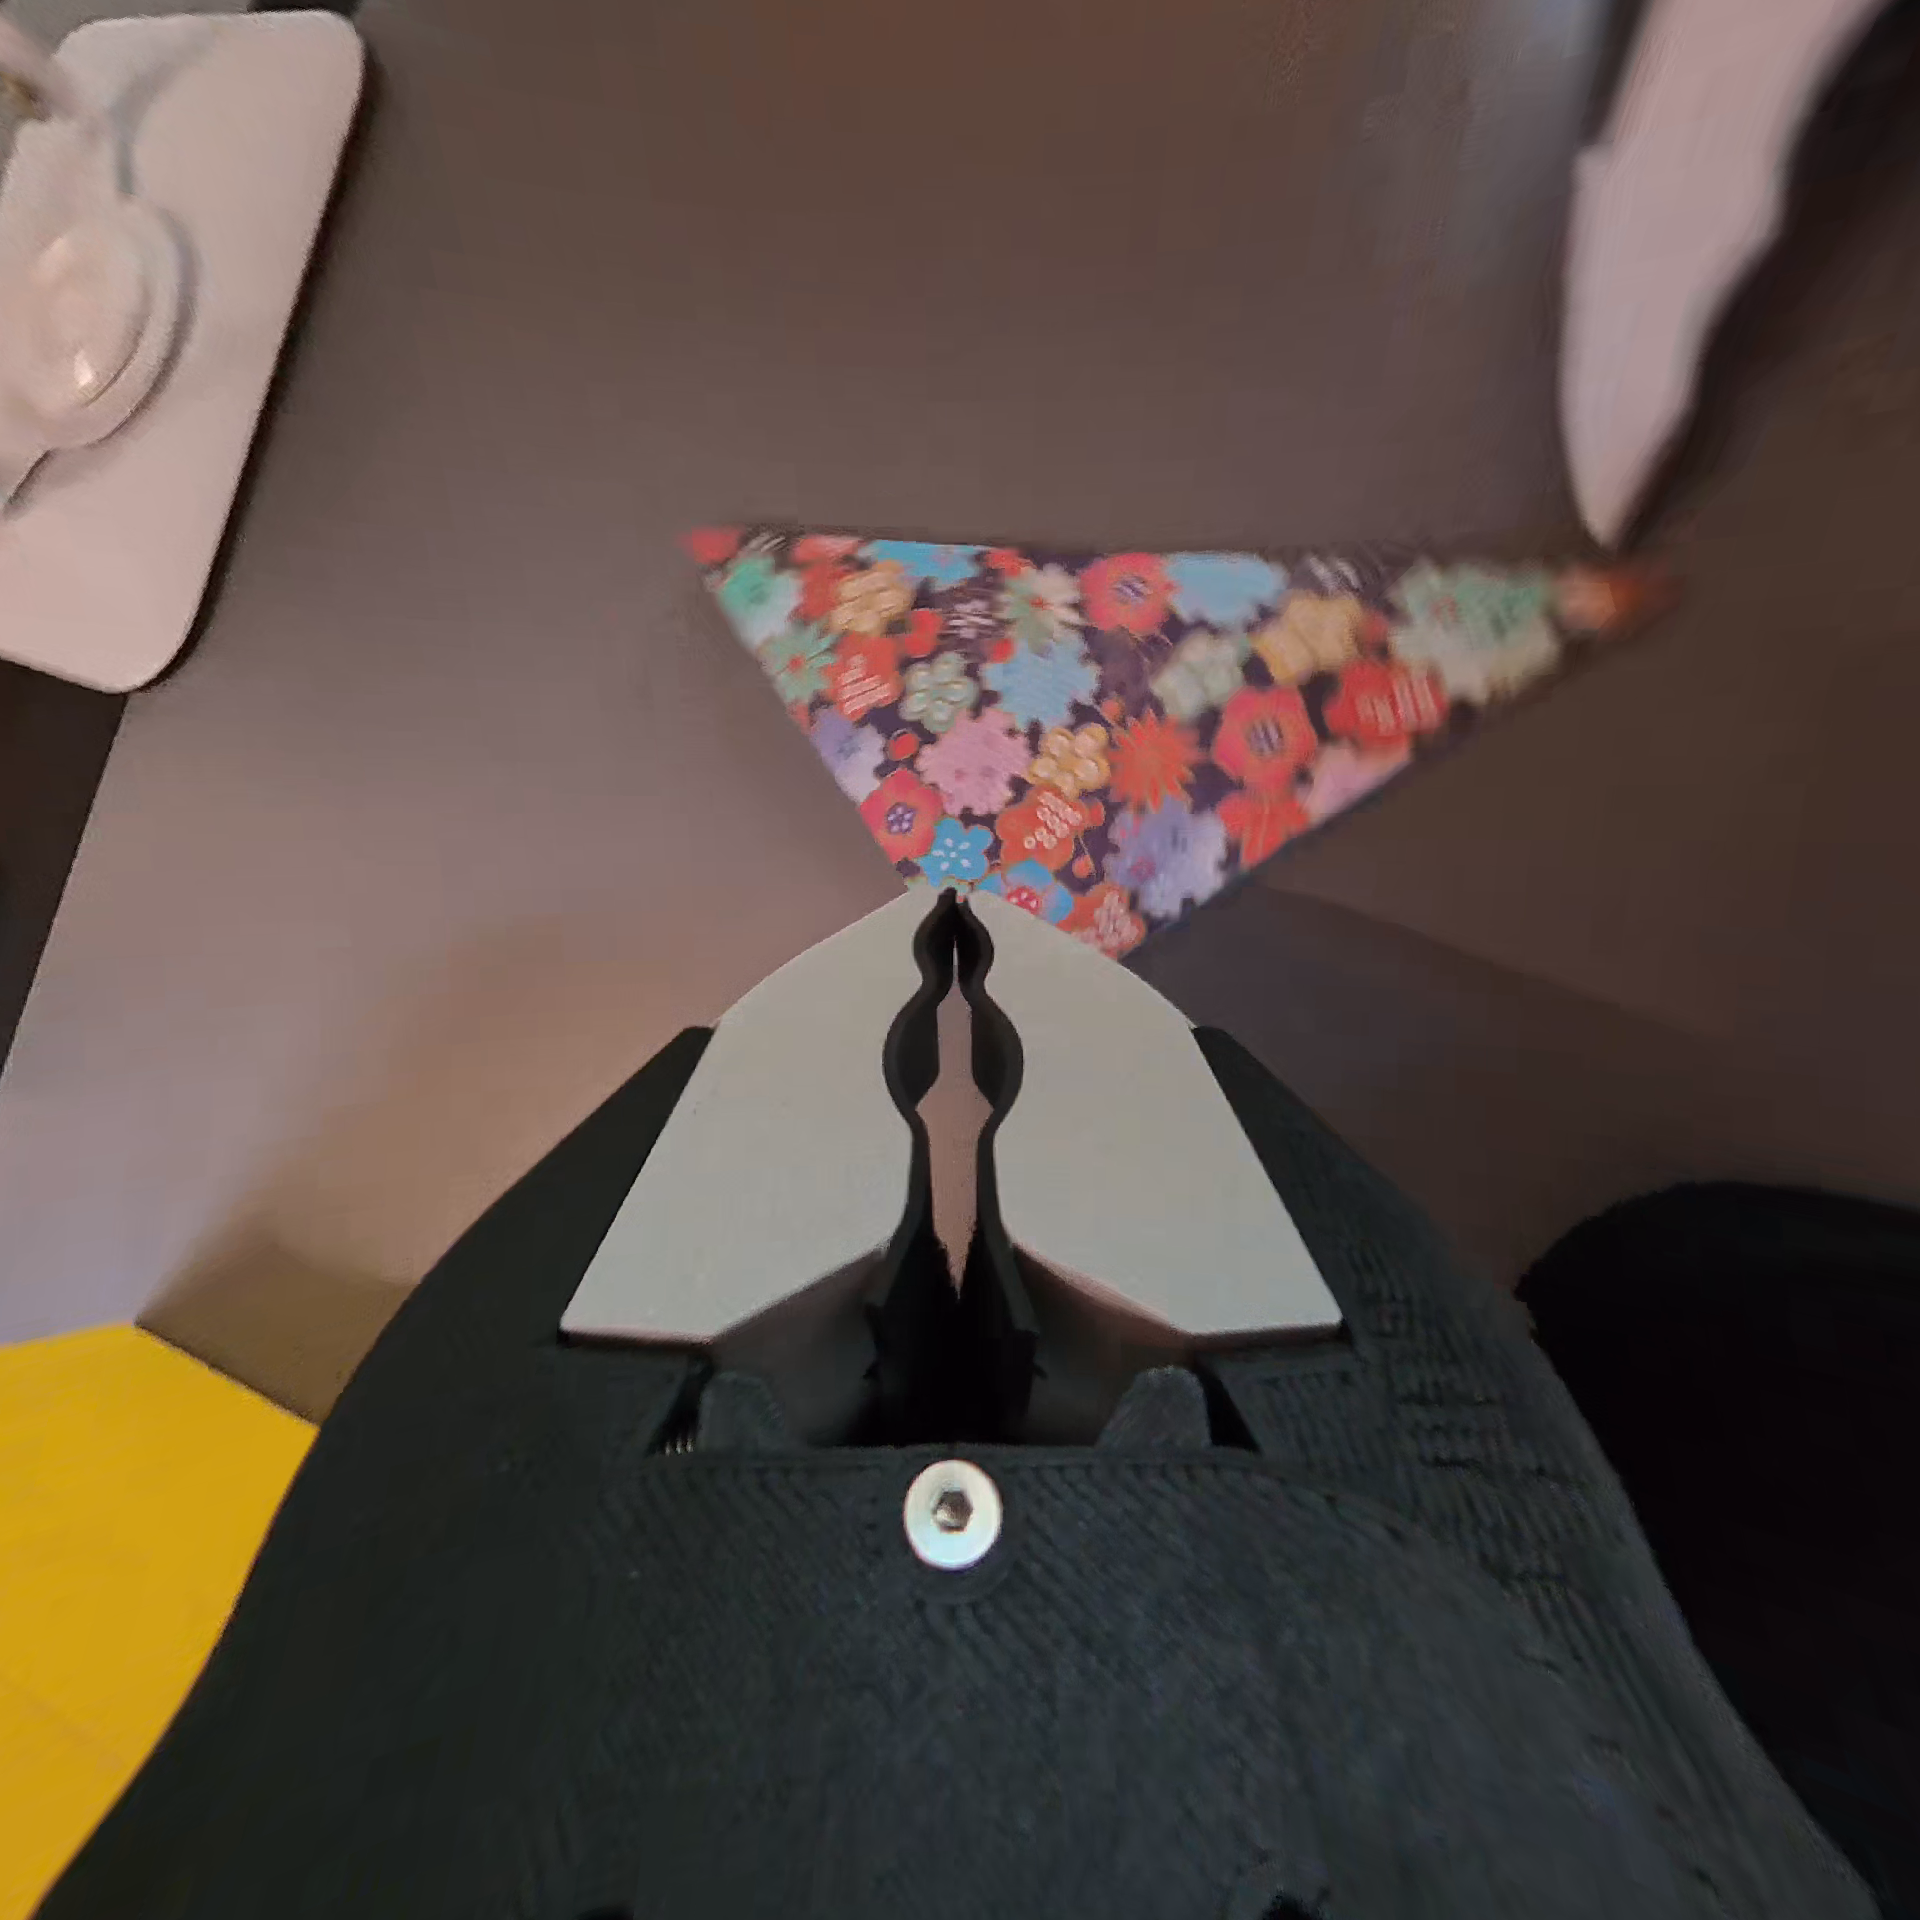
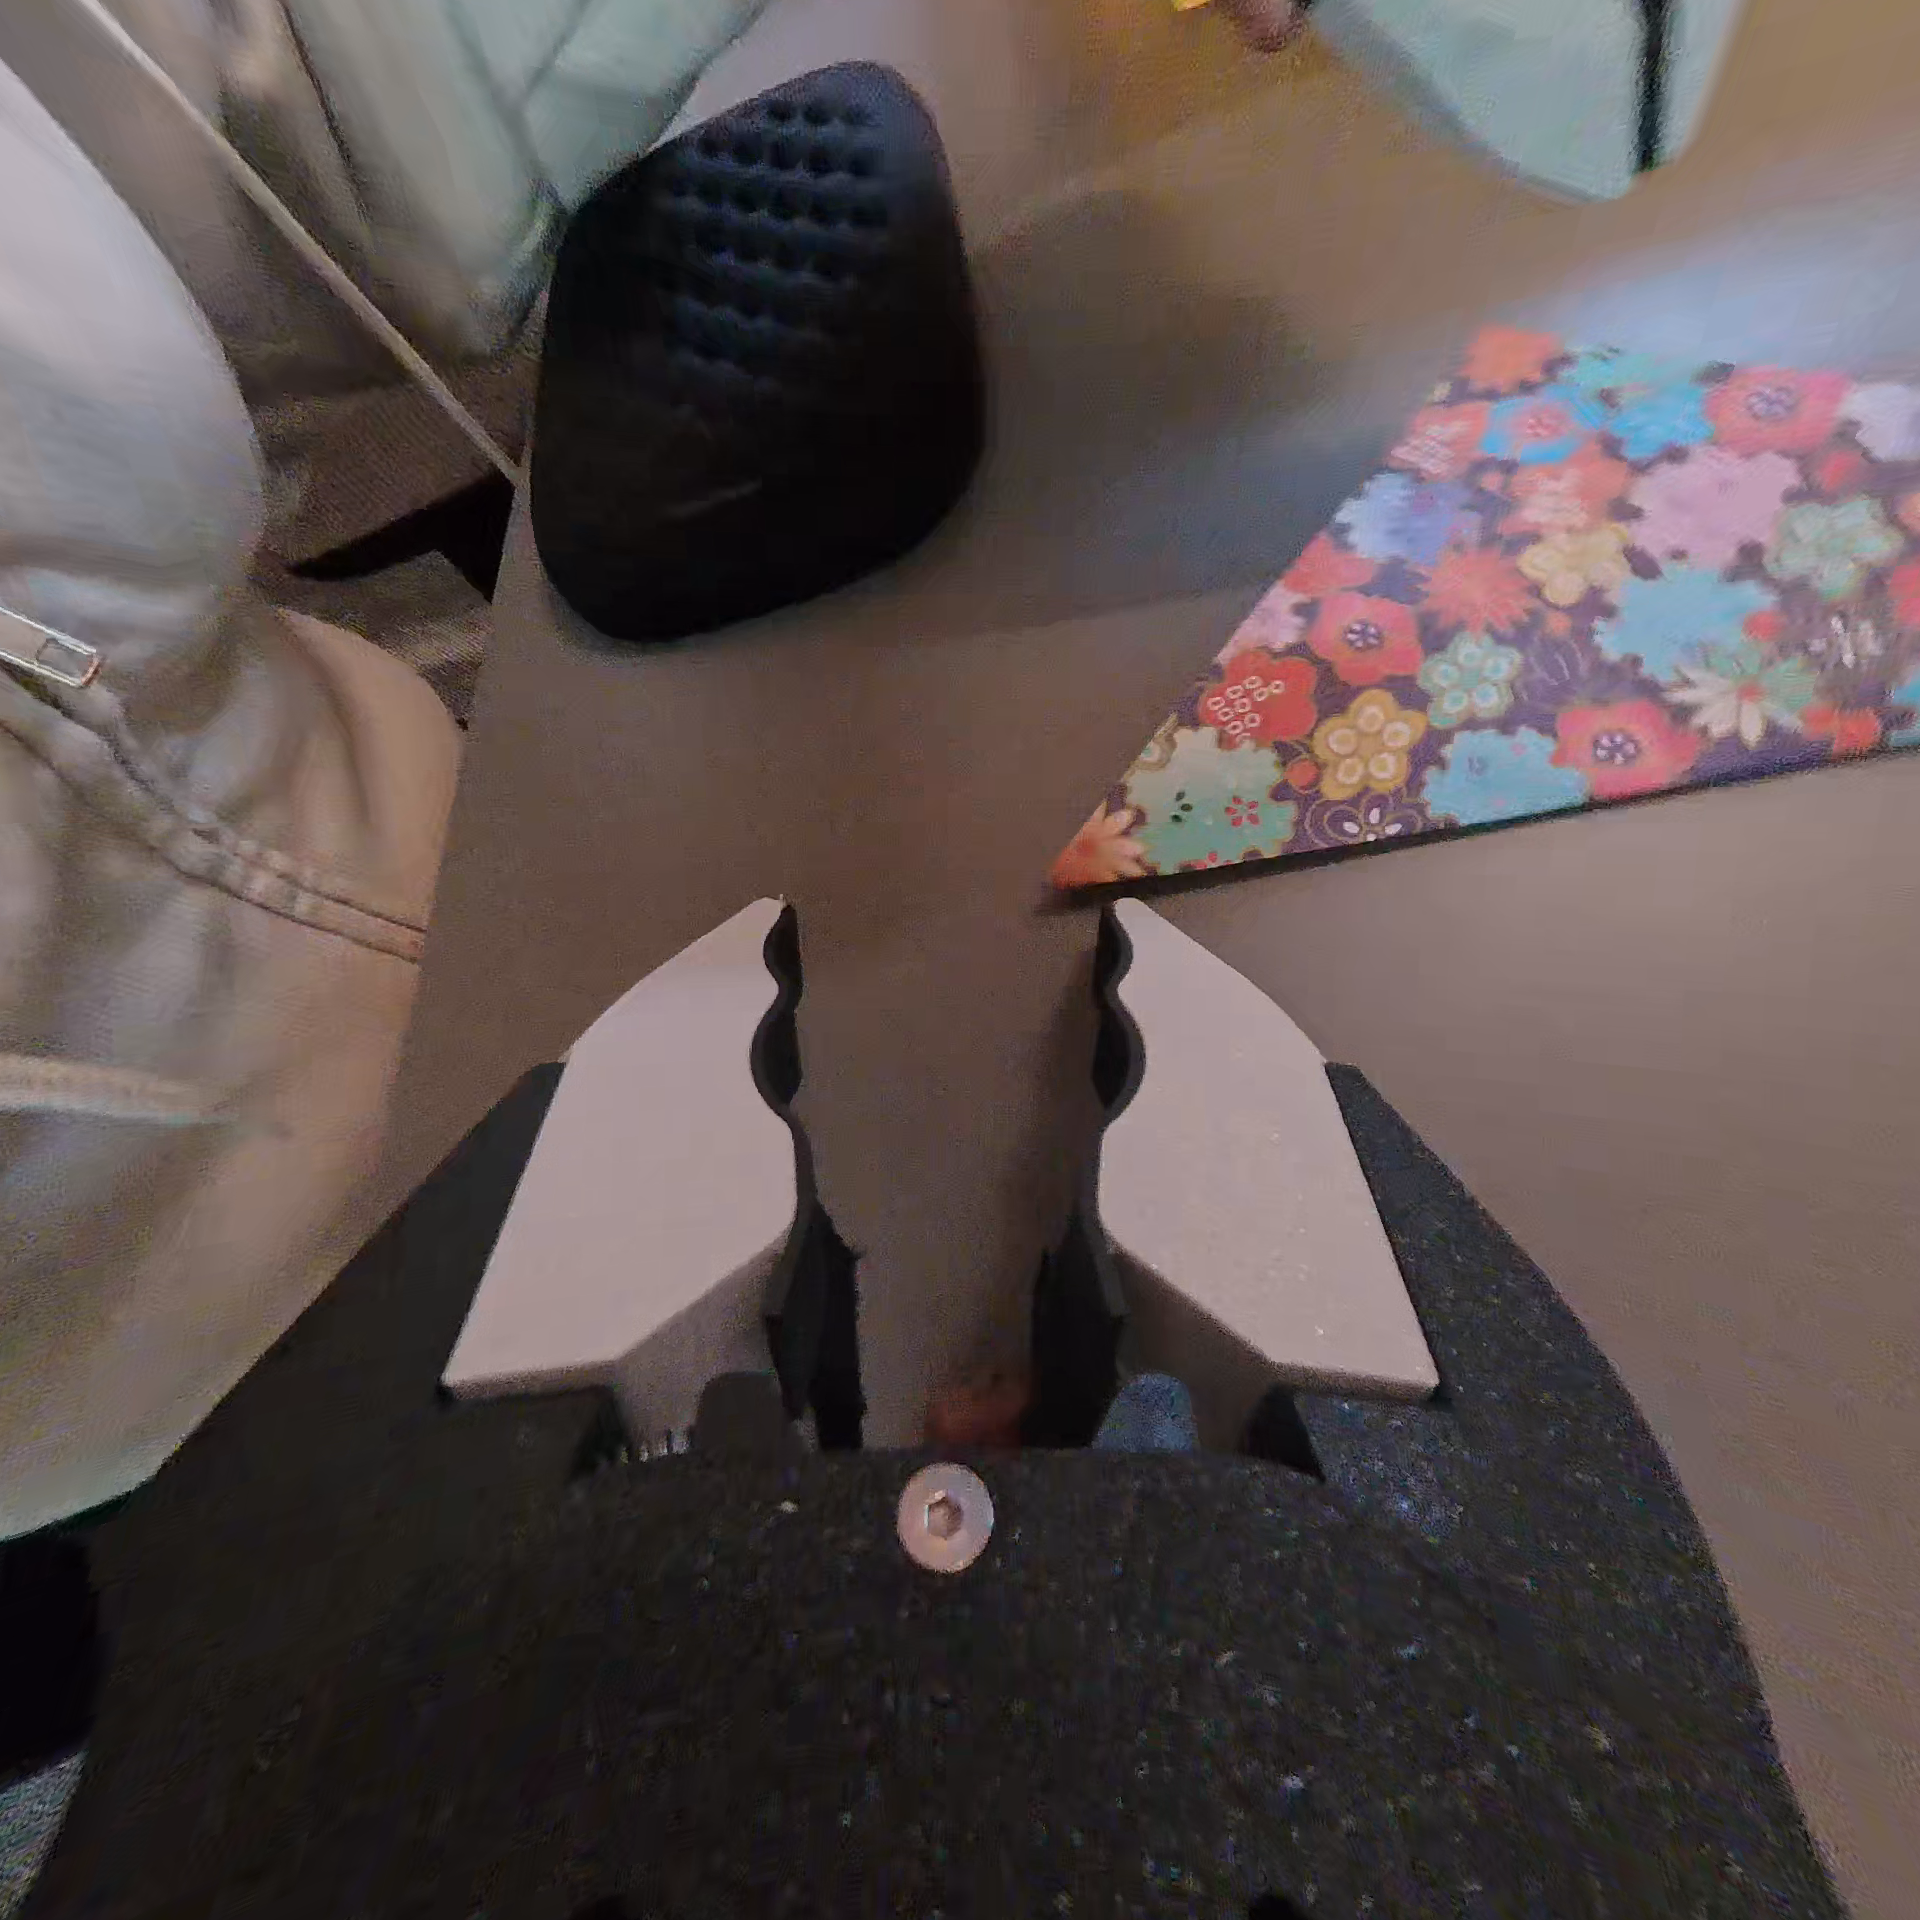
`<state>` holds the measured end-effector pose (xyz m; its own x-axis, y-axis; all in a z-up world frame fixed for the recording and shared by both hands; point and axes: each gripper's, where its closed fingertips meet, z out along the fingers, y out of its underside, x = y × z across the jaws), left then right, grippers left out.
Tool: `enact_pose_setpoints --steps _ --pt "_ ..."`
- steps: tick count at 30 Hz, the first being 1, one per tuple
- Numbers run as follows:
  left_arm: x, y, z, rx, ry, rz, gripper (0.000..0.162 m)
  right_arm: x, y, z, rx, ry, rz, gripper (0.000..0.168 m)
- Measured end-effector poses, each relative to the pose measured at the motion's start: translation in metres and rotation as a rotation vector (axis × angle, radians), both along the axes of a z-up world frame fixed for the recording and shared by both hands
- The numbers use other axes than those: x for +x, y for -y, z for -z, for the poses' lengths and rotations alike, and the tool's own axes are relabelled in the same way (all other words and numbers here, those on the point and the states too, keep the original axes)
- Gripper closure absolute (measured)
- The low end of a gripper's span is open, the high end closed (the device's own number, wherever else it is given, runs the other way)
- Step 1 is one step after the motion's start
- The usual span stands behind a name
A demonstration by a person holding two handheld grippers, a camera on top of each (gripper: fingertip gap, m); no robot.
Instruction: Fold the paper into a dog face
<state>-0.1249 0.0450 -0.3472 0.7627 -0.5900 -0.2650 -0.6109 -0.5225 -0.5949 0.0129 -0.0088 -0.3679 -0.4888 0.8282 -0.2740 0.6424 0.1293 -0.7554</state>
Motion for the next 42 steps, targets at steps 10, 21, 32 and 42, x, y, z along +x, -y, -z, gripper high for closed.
enact_pose_setpoints --steps 10,21,32,42 --pt "0.077 0.003 0.011 0.156 -0.113 0.226 0.162 -0.025 -0.081 -0.064 0.878 -0.648 -0.025 0.168" --pt "0.086 0.002 0.036 0.103 -0.136 0.293 0.162 -0.074 -0.061 -0.003 1.247 -0.809 -0.561 0.168" --pt "0.086 0.002 0.036 0.145 -0.098 0.314 0.162 -0.075 -0.072 0.014 1.328 -0.779 -0.849 0.168" --pt "0.086 0.002 0.035 0.159 -0.123 0.309 0.162 -0.092 -0.131 0.011 1.401 -0.641 -0.822 0.168"
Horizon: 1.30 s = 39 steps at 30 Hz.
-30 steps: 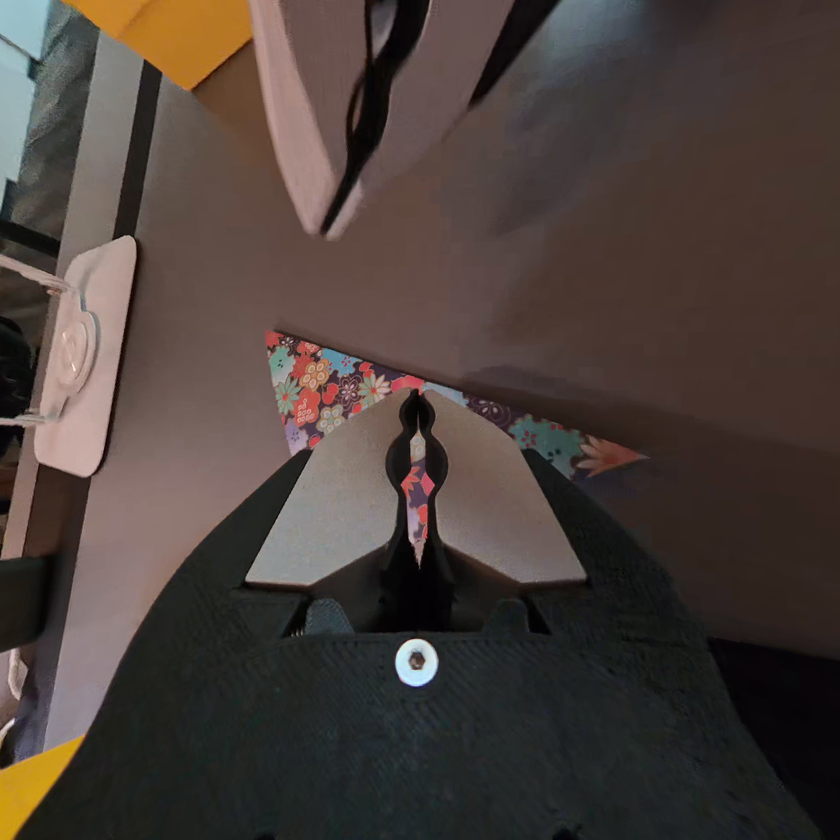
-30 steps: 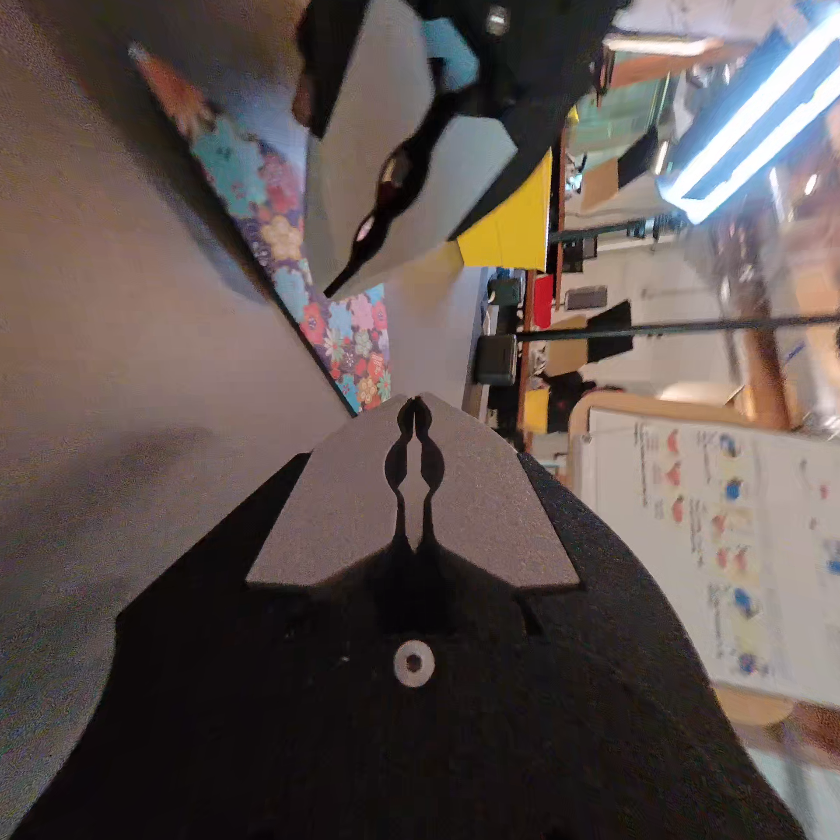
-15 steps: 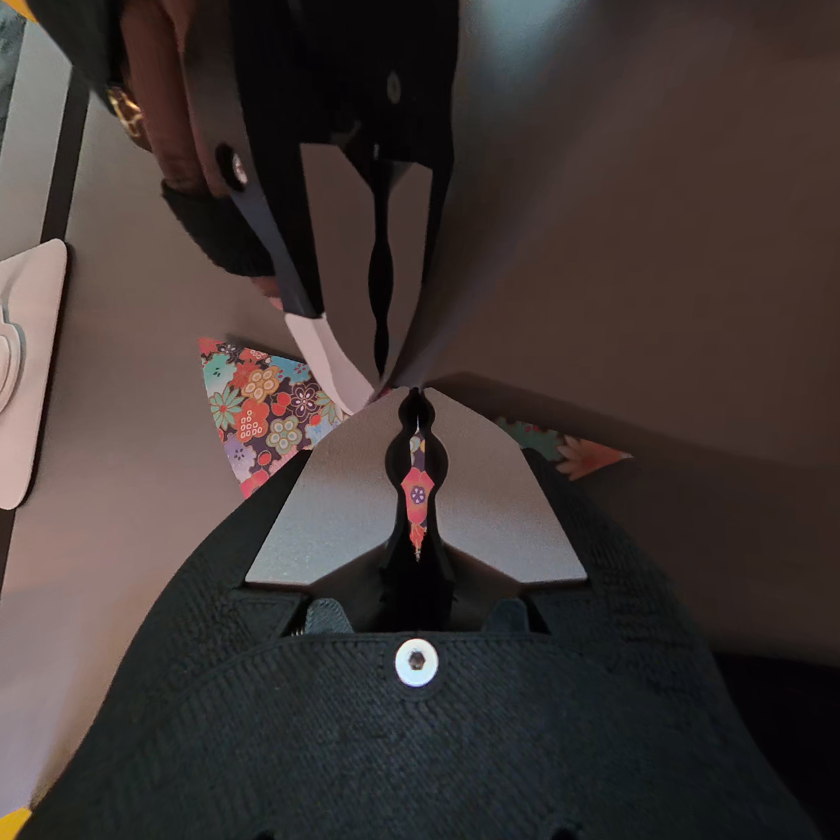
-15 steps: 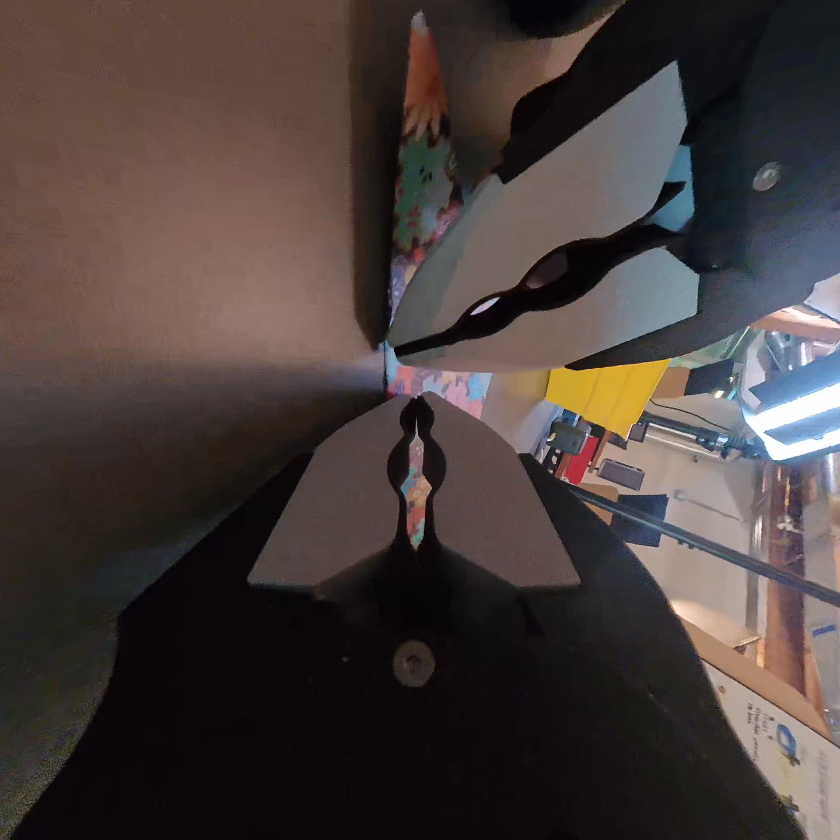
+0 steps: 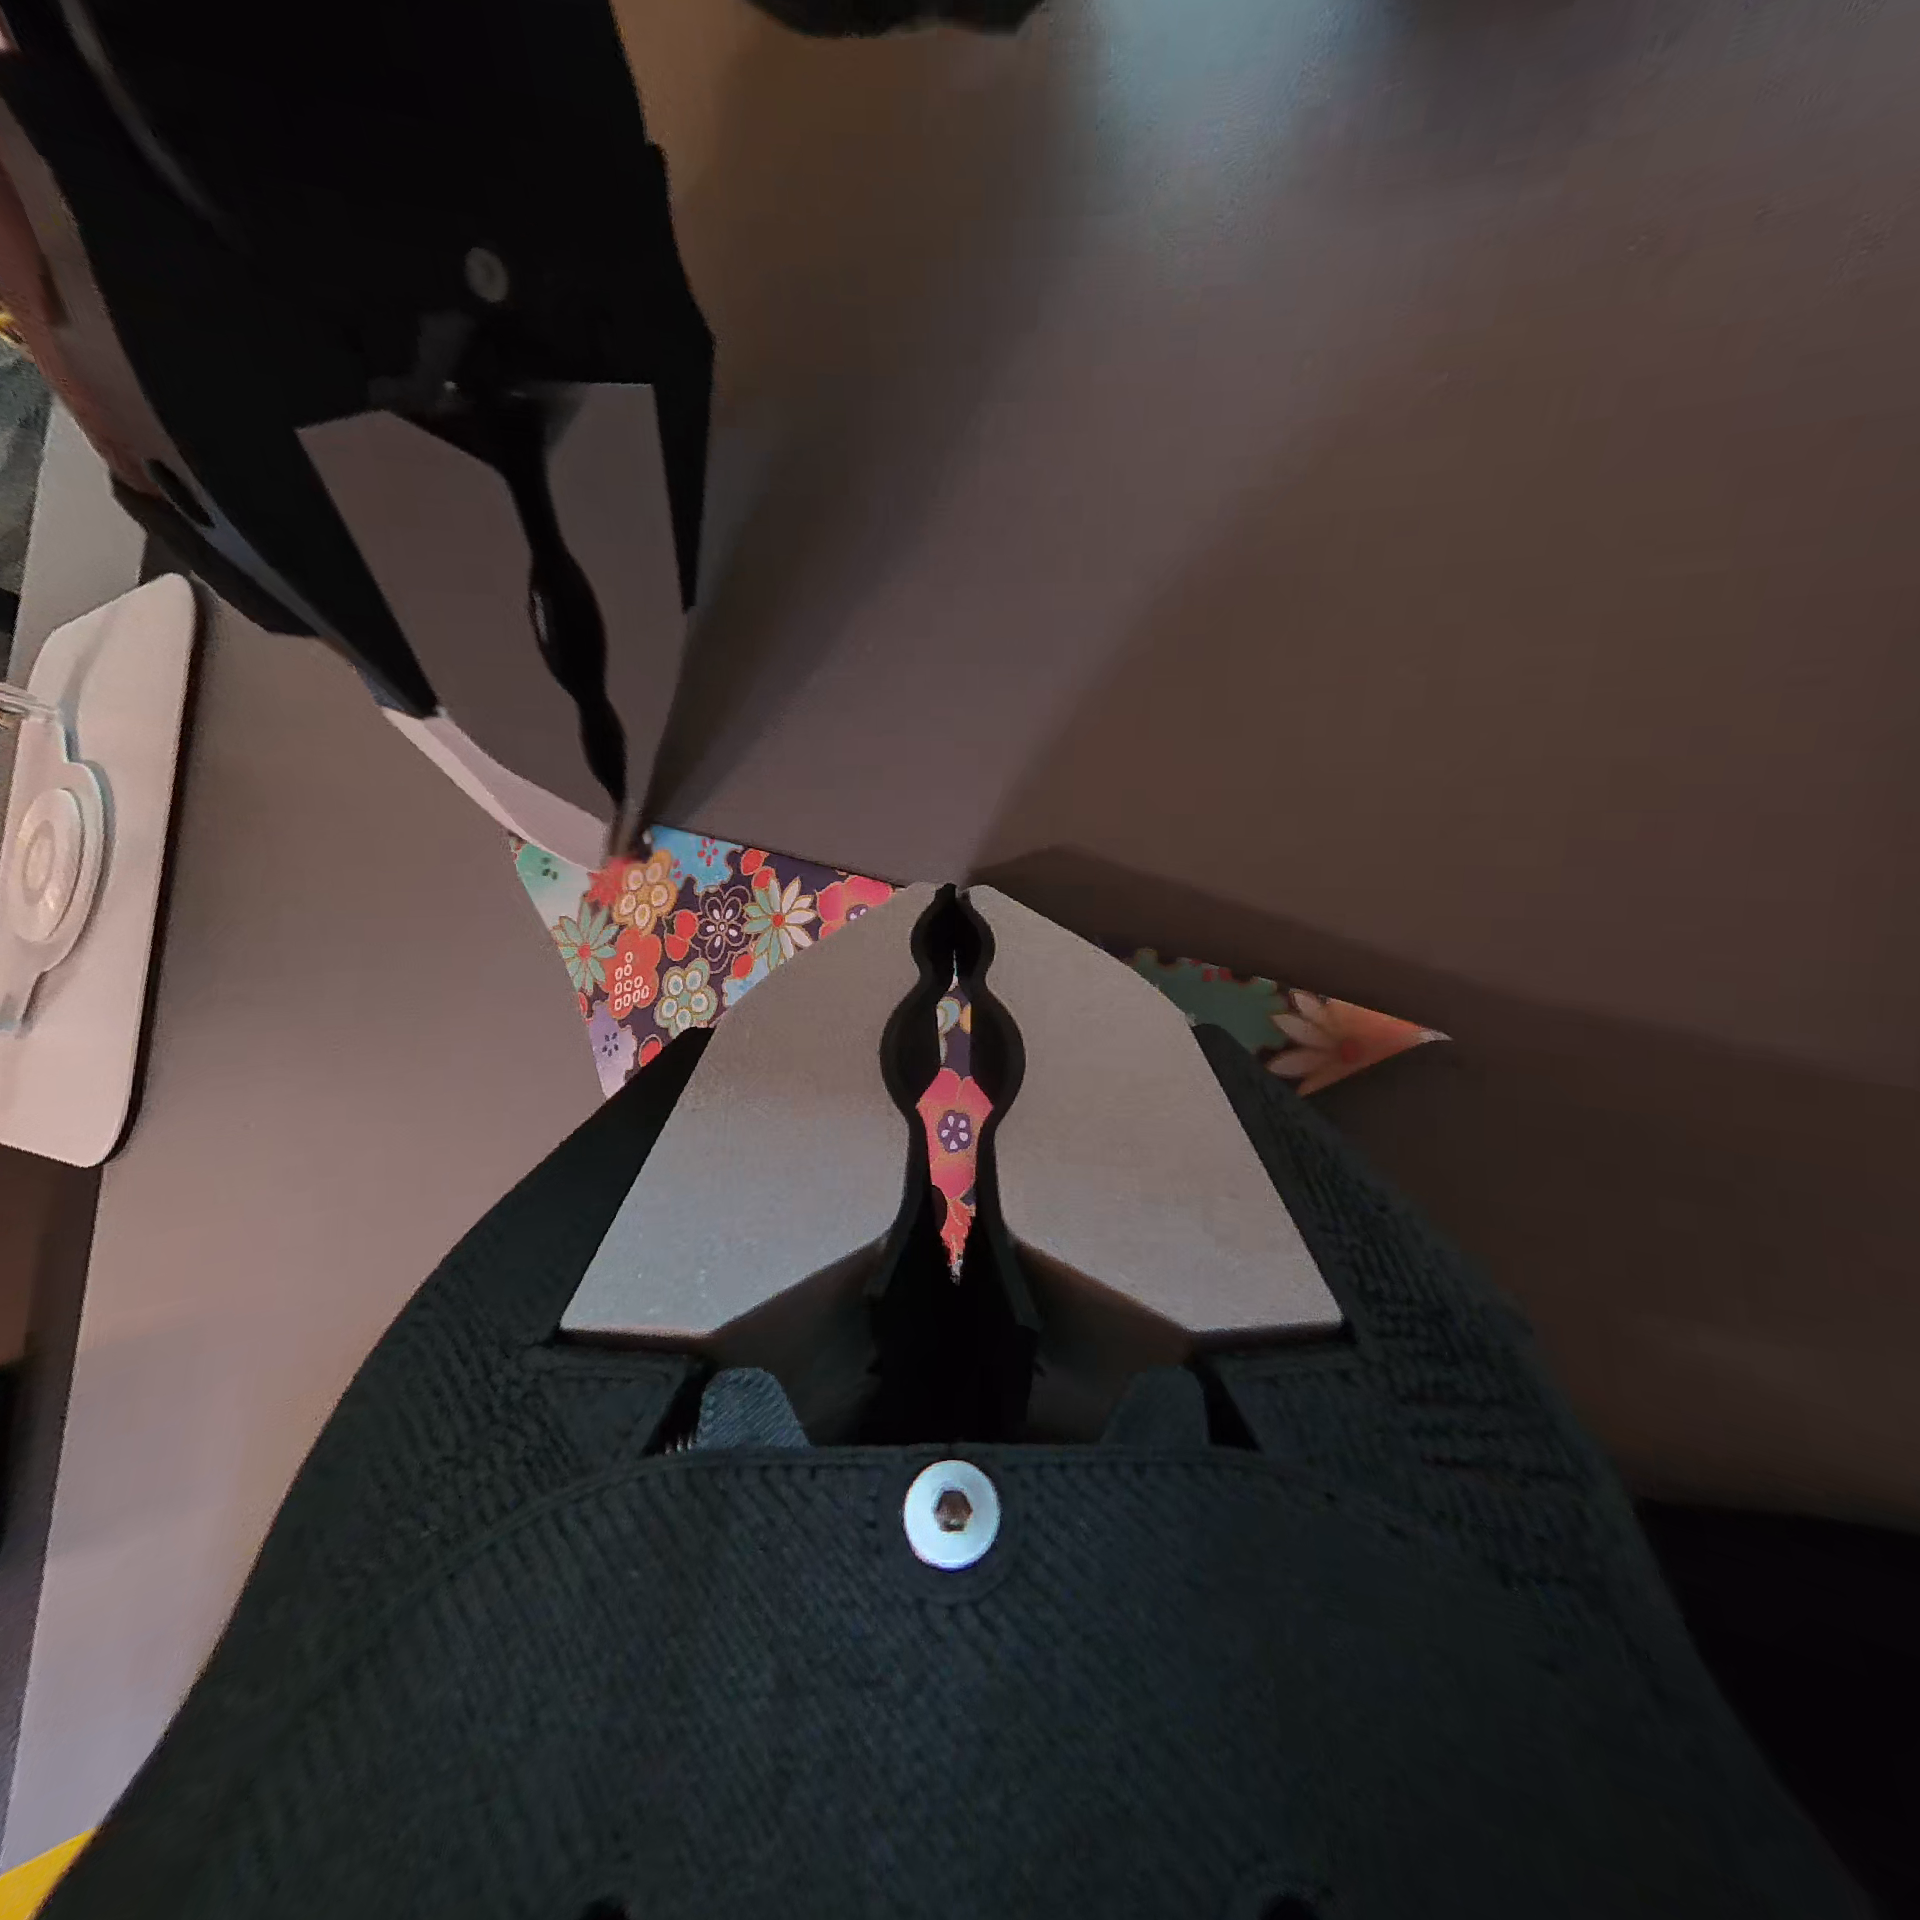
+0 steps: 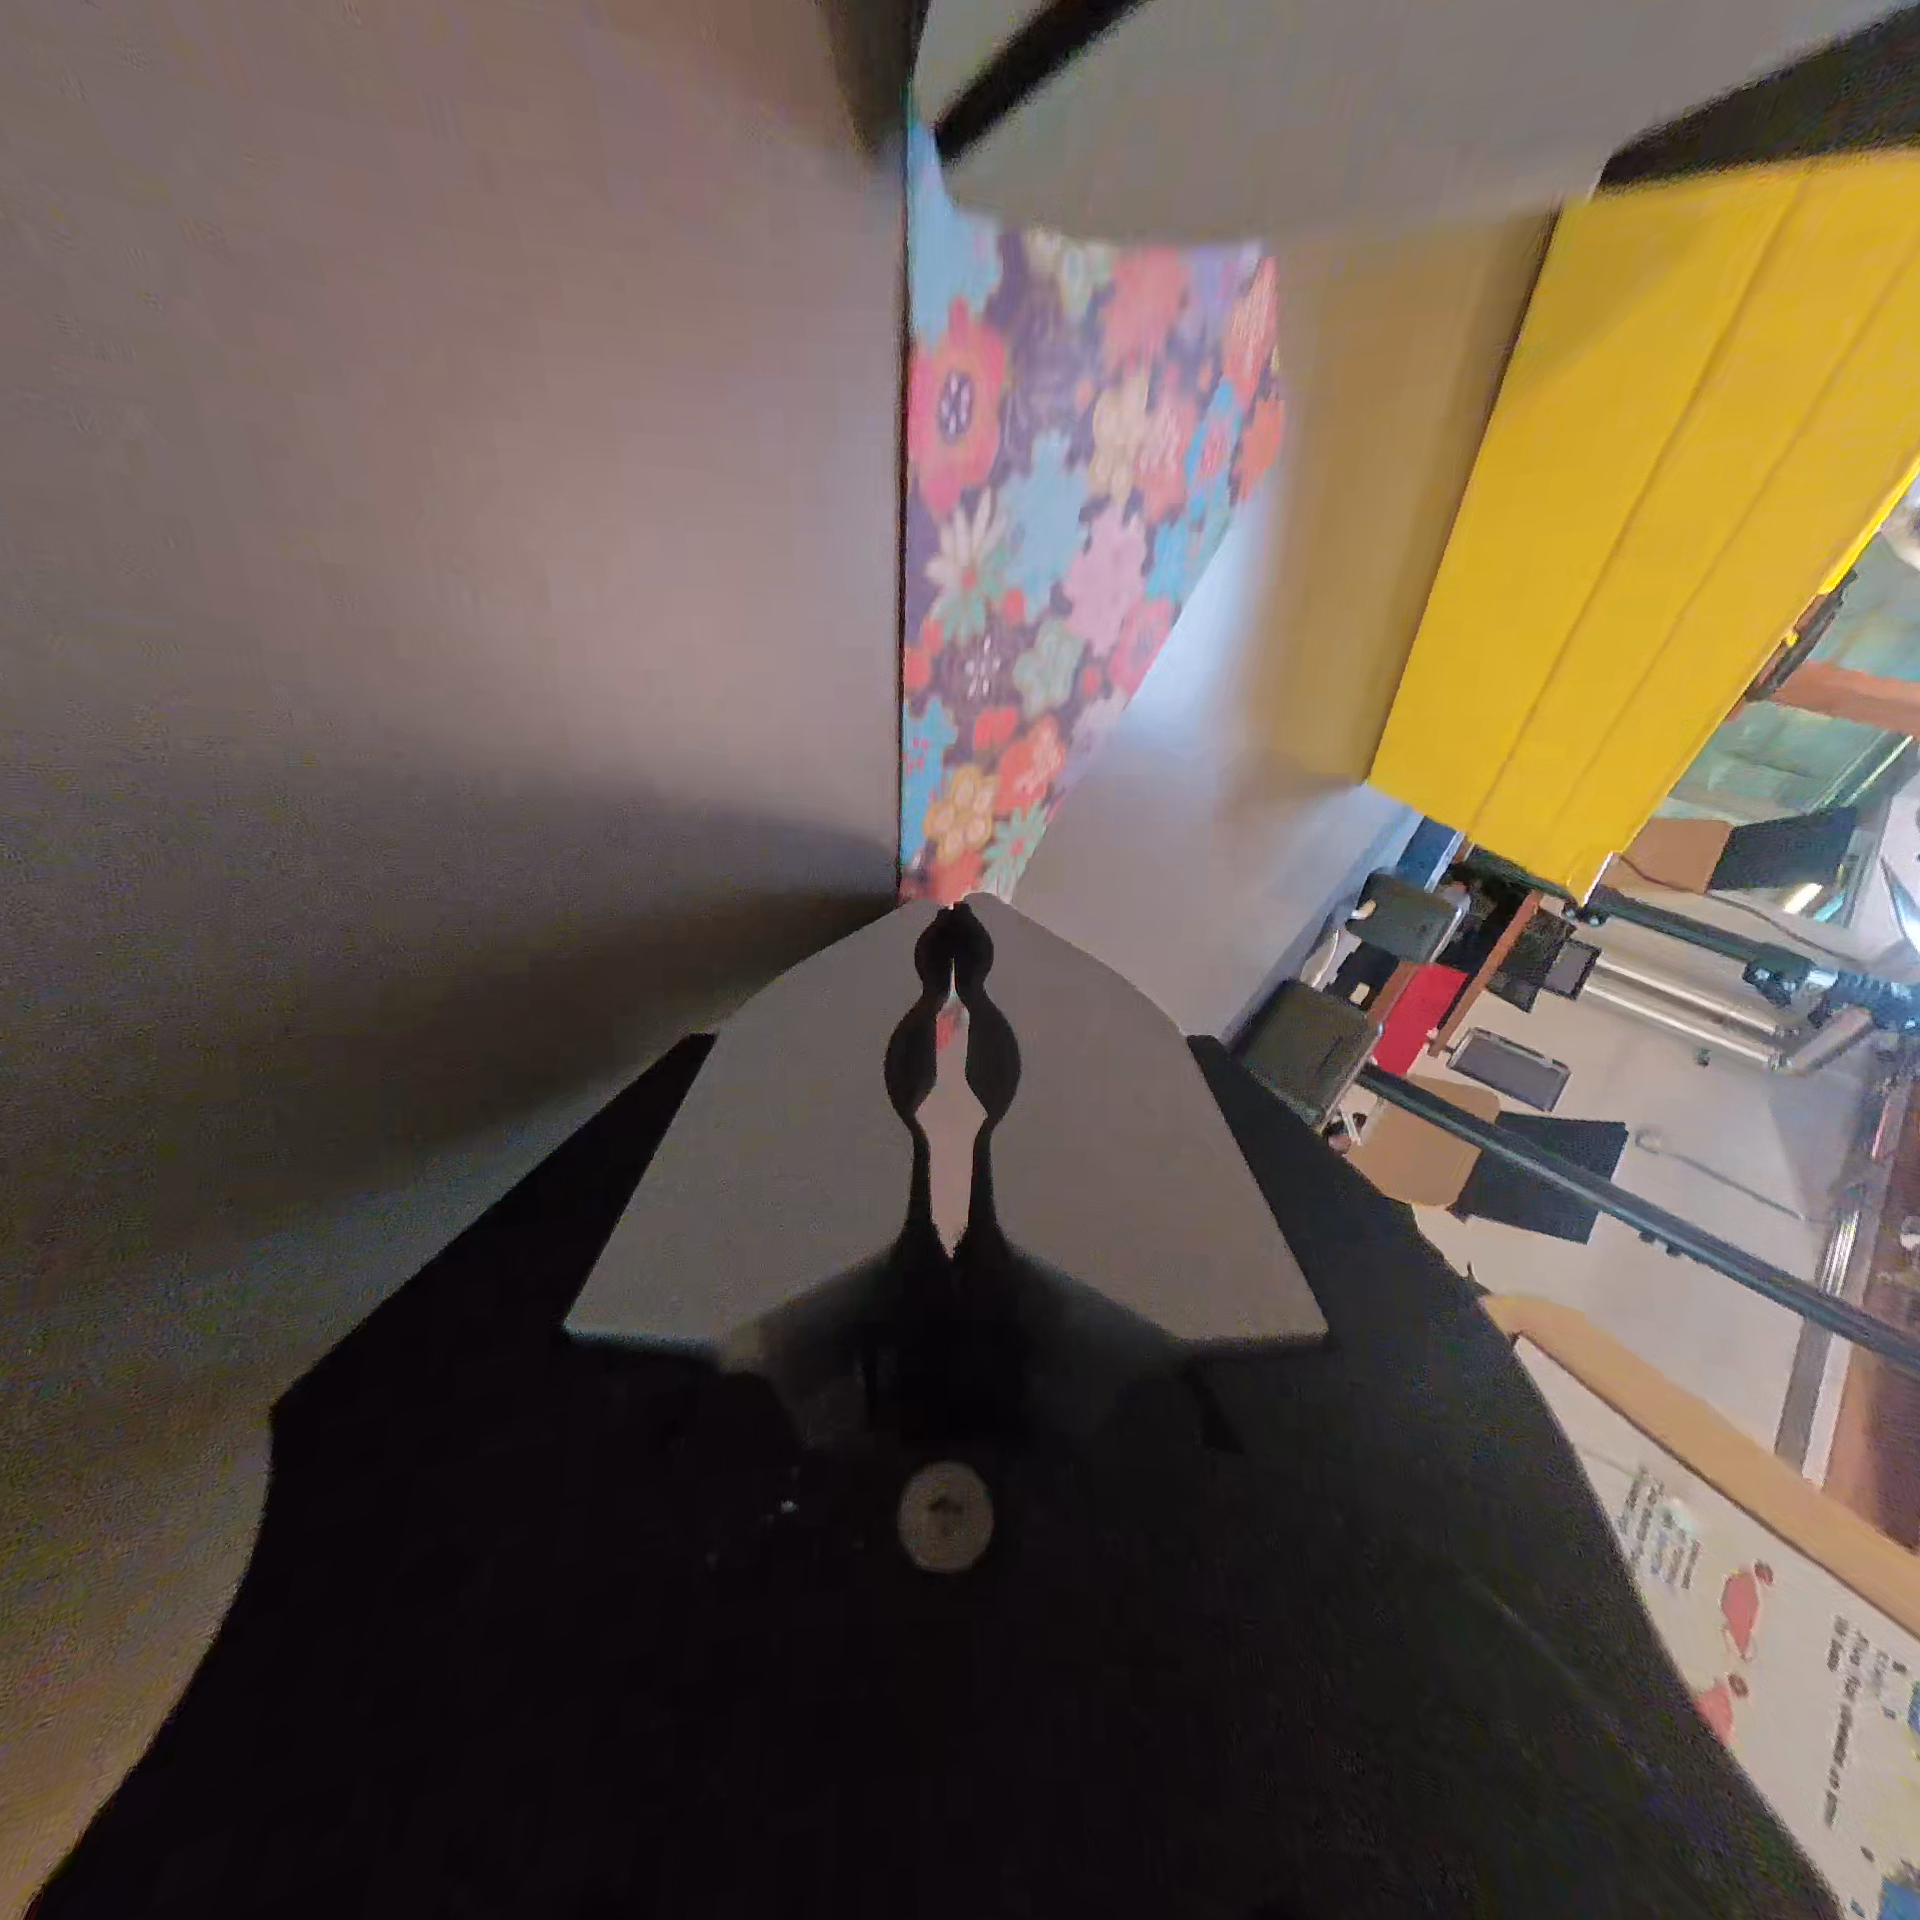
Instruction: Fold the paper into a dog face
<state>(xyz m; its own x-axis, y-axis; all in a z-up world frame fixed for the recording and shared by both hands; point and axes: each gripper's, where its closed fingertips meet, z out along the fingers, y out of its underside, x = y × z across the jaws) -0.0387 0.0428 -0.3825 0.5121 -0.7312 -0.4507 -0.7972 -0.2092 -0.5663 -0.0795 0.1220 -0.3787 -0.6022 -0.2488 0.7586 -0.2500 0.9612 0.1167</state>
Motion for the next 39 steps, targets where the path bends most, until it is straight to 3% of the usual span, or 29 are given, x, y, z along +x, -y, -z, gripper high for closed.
enact_pose_setpoints --steps 6,8,10,13,15,18,21,24,31,39 --pt "0.006 0.005 0.0 -0.041 0.051 0.018 0.162 -0.017 -0.085 0.0 0.106 -0.016 0.243 0.168" --pt "0.012 0.01 0.0 -0.097 0.143 0.015 0.162 -0.02 -0.092 -0.021 -0.063 -0.088 0.344 0.168" --pt "0.011 0.014 -0.003 -0.167 0.217 0.008 0.162 -0.014 -0.075 -0.054 -0.209 -0.173 0.374 0.168" --pt "-0.002 -0.004 -0.038 -0.107 0.412 -0.059 0.162 0.009 -0.016 -0.08 -0.381 -0.199 0.308 0.168" --pt "-0.017 -0.022 -0.055 -0.079 0.461 -0.086 0.162 0.026 0.026 -0.067 -0.43 -0.126 0.264 0.168" --pt "-0.02 -0.047 -0.041 -0.166 0.361 -0.016 0.162 0.038 0.072 -0.04 -0.423 -0.056 0.225 0.168" --pt "0.001 -0.059 -0.019 -0.26 0.309 0.123 0.162 0.035 0.074 -0.019 -0.361 -0.059 0.27 0.168" --pt "0.007 -0.062 0.0 -0.316 0.262 0.159 0.162 0.032 0.074 -0.008 -0.332 -0.035 0.278 0.168" --pt "0.007 -0.06 0.002 -0.321 0.317 0.145 0.161 0.022 0.069 -0.001 -0.283 0.018 0.29 0.168" --pt "0.006 -0.06 0.002 -0.25 0.312 0.153 0.161 0.028 0.109 -0.001 -0.214 0.003 0.151 0.168"
